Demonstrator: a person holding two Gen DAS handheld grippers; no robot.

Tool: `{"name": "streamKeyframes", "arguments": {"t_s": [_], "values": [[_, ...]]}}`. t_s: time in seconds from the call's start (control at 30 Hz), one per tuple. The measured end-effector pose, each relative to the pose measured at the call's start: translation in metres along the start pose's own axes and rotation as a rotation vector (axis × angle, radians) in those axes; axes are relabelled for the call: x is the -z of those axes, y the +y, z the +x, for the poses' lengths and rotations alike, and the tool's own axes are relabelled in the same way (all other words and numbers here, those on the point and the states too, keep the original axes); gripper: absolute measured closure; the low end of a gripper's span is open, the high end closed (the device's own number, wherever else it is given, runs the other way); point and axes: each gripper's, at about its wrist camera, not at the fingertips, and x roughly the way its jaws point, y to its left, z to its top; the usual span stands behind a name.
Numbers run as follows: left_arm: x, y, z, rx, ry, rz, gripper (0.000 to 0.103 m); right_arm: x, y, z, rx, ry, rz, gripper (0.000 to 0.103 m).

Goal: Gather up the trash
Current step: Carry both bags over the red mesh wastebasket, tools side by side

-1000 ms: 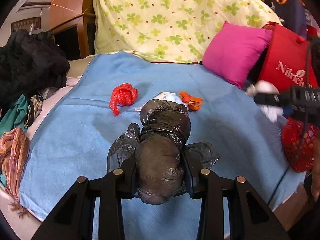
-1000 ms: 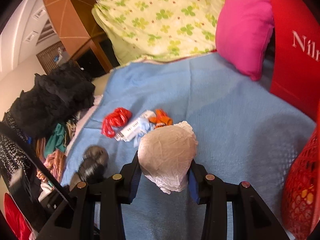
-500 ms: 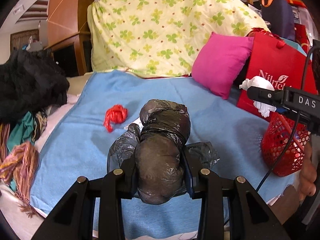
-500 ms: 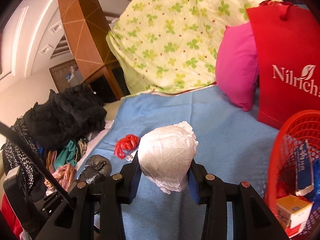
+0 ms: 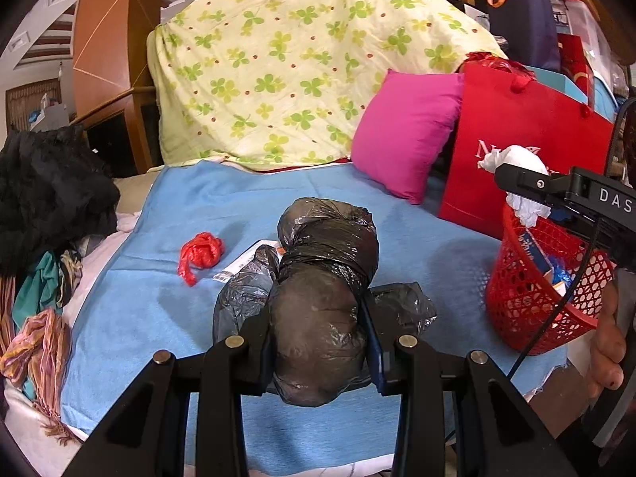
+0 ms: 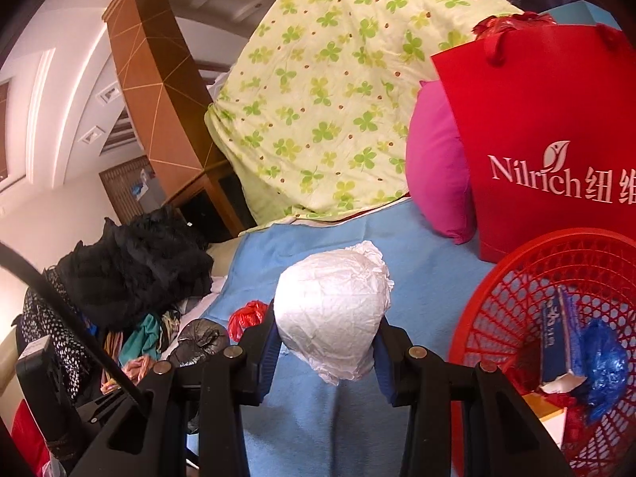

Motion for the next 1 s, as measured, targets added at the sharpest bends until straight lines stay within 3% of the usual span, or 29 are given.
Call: {"name": "streamKeyframes", "arguments": {"t_s": [1.0], "values": [[-0.022, -0.079, -0.013, 0.085, -0.034, 0.115, 0.064, -0.016, -0.061, -0.045, 0.004, -0.085, 0.114, 0.059]]}}
